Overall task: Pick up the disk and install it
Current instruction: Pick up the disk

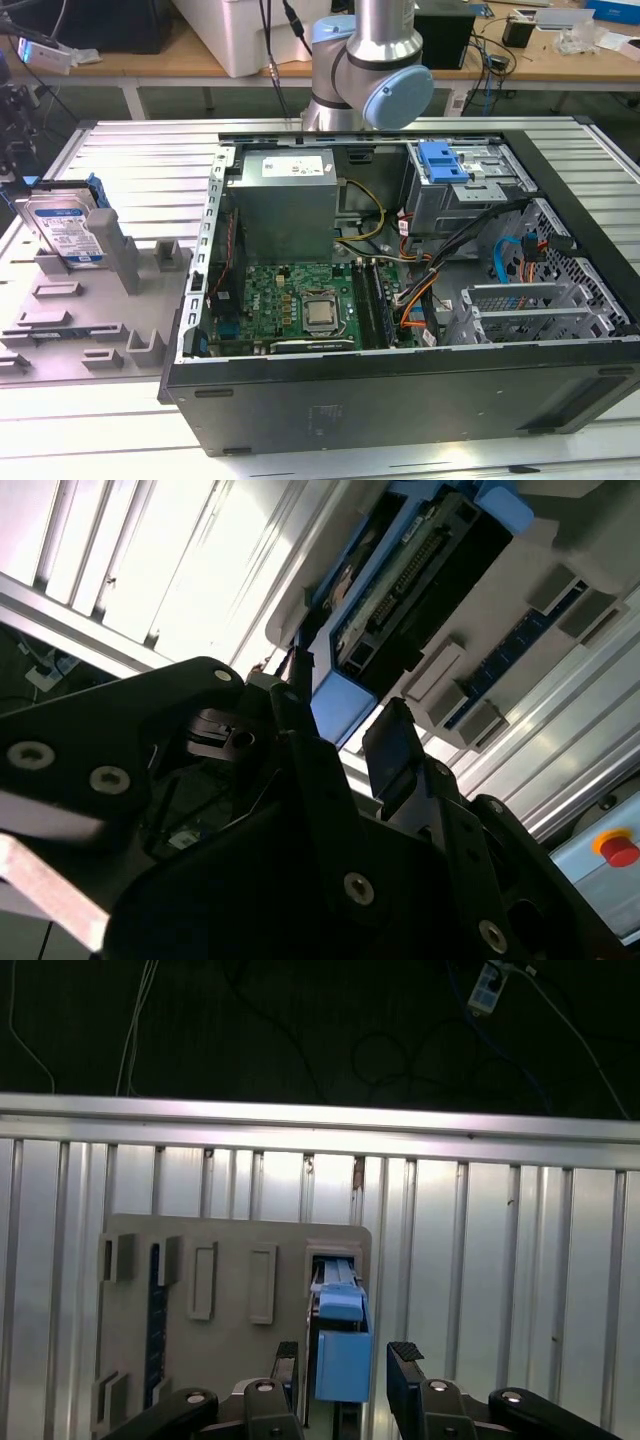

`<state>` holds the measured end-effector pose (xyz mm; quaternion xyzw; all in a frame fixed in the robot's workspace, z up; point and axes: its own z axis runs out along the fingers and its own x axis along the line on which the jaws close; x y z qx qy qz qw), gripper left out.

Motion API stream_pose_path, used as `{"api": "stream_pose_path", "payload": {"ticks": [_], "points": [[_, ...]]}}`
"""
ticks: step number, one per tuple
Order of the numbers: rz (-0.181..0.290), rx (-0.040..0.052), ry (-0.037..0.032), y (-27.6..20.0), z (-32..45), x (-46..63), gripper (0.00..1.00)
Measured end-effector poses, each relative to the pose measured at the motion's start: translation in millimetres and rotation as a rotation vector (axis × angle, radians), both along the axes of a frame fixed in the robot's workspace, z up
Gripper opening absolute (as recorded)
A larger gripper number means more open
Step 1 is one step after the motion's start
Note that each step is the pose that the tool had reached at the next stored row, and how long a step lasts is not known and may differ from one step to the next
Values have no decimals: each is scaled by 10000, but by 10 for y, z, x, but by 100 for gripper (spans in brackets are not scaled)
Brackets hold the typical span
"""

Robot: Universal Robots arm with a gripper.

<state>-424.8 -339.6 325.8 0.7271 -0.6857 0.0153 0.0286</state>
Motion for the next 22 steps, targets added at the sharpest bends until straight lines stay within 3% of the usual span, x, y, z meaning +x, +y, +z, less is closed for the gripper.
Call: {"api": "stream_pose_path", "payload": {"ticks": [22], "points": [[0,0,0,-3,-130,-2,48]]}}
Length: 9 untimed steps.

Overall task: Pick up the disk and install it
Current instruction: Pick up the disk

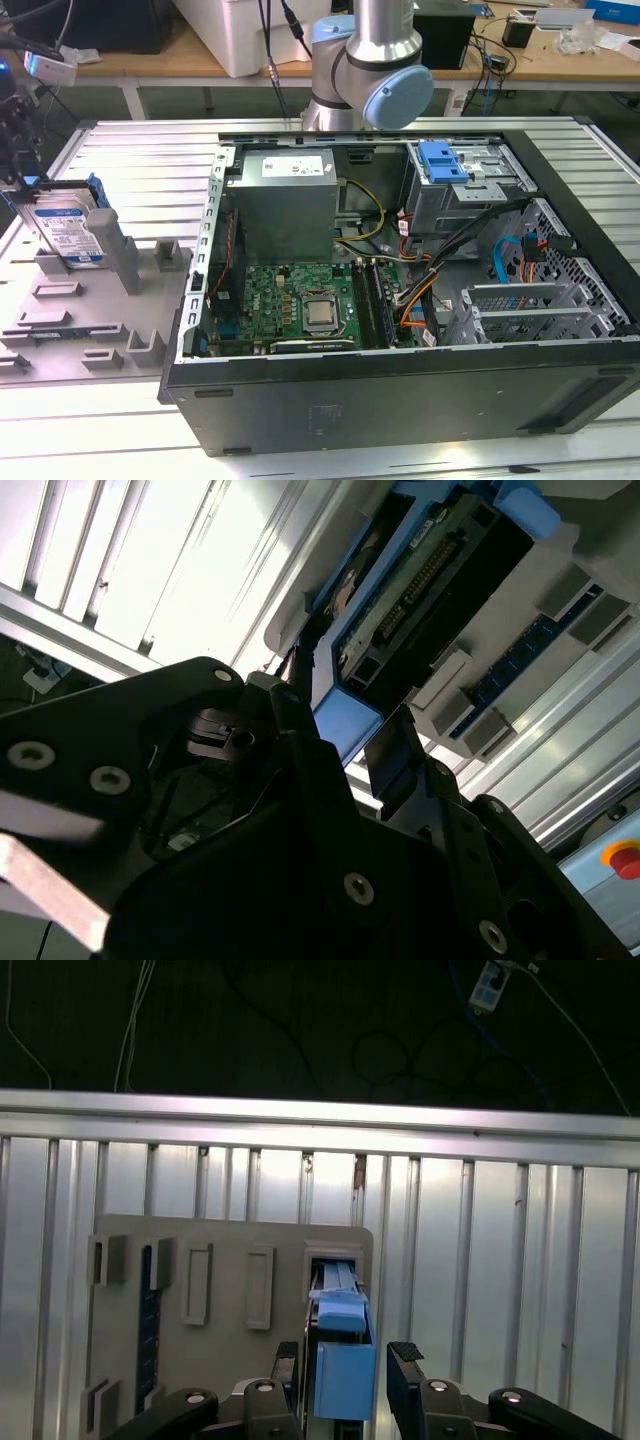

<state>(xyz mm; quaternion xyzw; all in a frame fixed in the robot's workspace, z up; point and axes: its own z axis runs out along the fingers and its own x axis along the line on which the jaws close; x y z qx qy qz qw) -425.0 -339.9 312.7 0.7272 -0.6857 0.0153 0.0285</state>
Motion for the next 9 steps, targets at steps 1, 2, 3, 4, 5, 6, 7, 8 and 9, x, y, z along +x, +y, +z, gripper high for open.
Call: {"api": "stream_pose_path", "payload": {"ticks": [1,2,3,4,5,6,7,8,9], "points": [[0,0,0,0,-8,0,48],[0,0,0,0,-16,0,48],[0,0,0,0,-25,0,48],[0,0,0,0,-33,-1,48],[0,0,0,0,-41,0,48],[0,0,0,0,-49,0,48],[0,0,0,0,-56,0,48],[0,0,0,0,-63,0,48],[0,0,0,0,-72,-1,48]]}}
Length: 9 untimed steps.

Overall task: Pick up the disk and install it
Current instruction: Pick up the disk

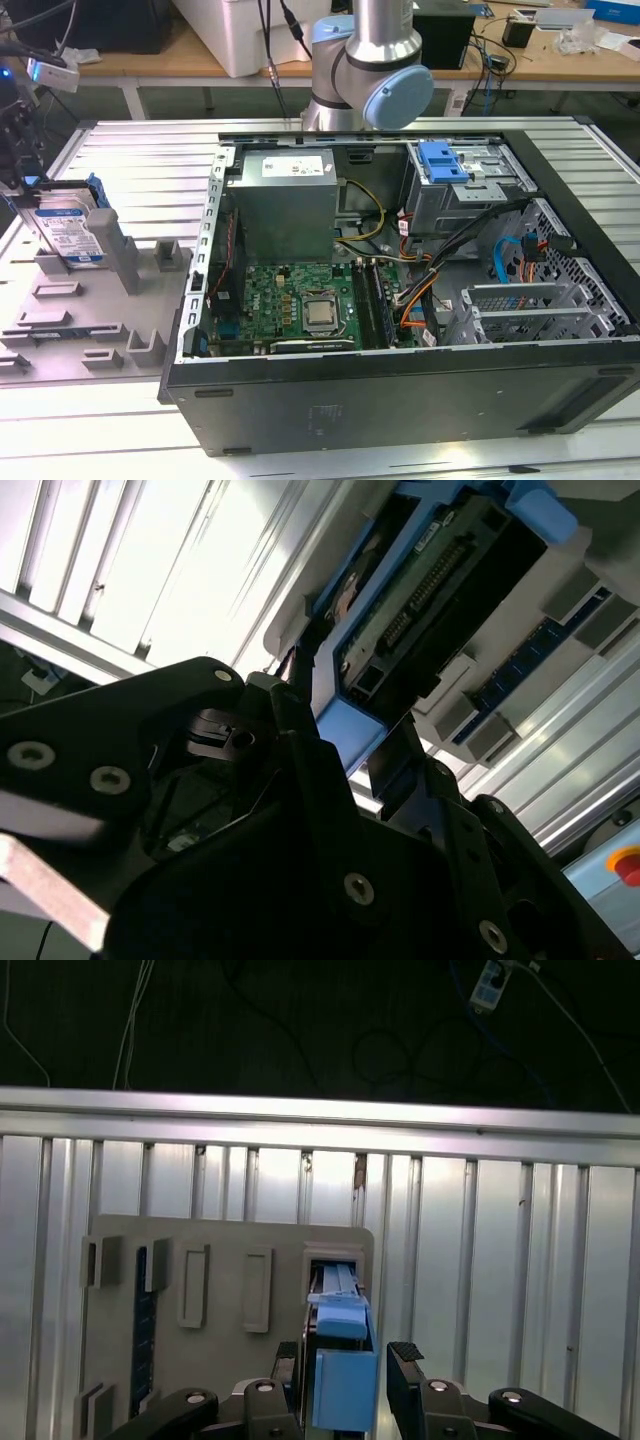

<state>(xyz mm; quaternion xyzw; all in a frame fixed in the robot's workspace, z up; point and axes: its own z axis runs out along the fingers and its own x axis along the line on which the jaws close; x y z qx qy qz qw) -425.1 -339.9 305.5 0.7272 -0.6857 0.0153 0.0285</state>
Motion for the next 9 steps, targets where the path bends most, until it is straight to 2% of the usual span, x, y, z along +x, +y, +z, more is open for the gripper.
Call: {"api": "stream_pose_path", "payload": {"ticks": [6,9], "points": [[-1,-1,2,-2,-82,-6,48],[-1,-1,1,-2,-95,-6,48]]}}
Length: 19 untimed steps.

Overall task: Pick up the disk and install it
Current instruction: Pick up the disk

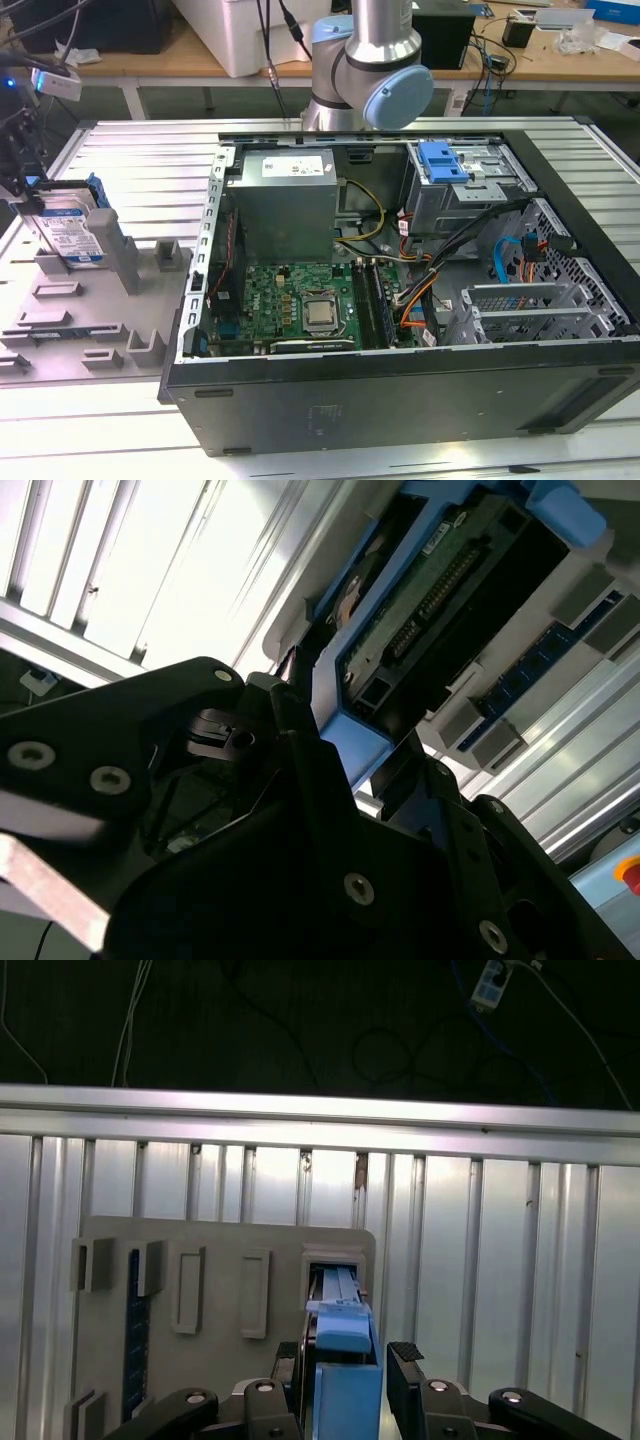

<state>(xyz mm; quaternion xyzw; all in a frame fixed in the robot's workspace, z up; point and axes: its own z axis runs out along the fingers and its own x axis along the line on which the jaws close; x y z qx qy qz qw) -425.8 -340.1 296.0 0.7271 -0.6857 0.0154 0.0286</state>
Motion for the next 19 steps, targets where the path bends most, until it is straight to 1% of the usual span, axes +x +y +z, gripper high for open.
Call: {"api": "stream_pose_path", "payload": {"ticks": [9,19], "points": [[-2,-3,0,-1,-8,-1,48],[1,-6,0,-12,-16,-1,48]]}}
